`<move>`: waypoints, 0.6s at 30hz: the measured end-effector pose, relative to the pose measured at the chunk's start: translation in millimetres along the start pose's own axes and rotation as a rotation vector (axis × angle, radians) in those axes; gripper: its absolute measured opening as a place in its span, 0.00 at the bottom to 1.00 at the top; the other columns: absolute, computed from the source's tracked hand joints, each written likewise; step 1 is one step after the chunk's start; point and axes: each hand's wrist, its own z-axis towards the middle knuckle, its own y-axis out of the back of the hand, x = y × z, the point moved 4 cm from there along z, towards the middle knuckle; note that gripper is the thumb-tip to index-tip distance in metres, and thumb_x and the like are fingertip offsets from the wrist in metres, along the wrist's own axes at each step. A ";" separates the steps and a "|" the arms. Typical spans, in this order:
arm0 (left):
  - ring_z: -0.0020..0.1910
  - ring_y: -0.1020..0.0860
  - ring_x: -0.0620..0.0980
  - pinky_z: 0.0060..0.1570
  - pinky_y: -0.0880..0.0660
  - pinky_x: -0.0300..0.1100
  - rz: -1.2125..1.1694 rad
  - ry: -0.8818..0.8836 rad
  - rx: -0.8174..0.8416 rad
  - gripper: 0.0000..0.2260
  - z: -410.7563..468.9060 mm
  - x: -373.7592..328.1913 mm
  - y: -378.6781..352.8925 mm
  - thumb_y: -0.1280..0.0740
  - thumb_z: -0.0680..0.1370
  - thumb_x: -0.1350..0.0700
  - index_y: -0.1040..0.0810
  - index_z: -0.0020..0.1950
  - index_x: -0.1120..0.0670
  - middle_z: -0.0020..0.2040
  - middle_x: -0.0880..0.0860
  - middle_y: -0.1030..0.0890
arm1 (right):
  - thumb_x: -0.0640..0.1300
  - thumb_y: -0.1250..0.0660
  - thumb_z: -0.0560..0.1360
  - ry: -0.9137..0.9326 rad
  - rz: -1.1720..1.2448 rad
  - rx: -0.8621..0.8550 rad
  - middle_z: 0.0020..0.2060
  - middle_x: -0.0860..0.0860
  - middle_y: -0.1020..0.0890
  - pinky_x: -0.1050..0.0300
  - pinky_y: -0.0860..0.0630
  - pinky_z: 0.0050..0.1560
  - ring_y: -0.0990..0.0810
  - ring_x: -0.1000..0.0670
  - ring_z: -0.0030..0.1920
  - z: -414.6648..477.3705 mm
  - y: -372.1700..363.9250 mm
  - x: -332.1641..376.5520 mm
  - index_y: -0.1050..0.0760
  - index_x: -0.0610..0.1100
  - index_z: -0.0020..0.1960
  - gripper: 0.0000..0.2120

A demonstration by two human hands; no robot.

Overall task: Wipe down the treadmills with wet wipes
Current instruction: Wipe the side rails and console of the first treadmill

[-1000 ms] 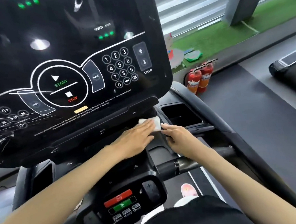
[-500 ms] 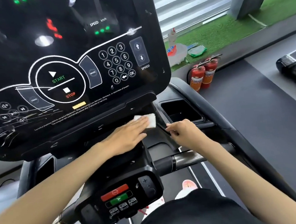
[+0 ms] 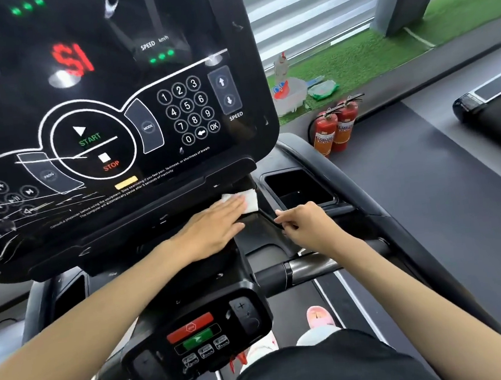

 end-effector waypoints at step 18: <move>0.75 0.56 0.39 0.69 0.64 0.28 -0.090 0.062 -0.054 0.24 -6.1 2.0 1.7 0.47 0.84 0.59 0.49 0.79 0.56 0.79 0.49 0.51 | 0.33 0.42 0.73 -0.095 -0.105 -0.034 0.53 0.44 0.16 0.52 0.24 0.55 0.21 0.40 0.55 3.3 3.3 10.3 0.17 0.41 0.54 0.18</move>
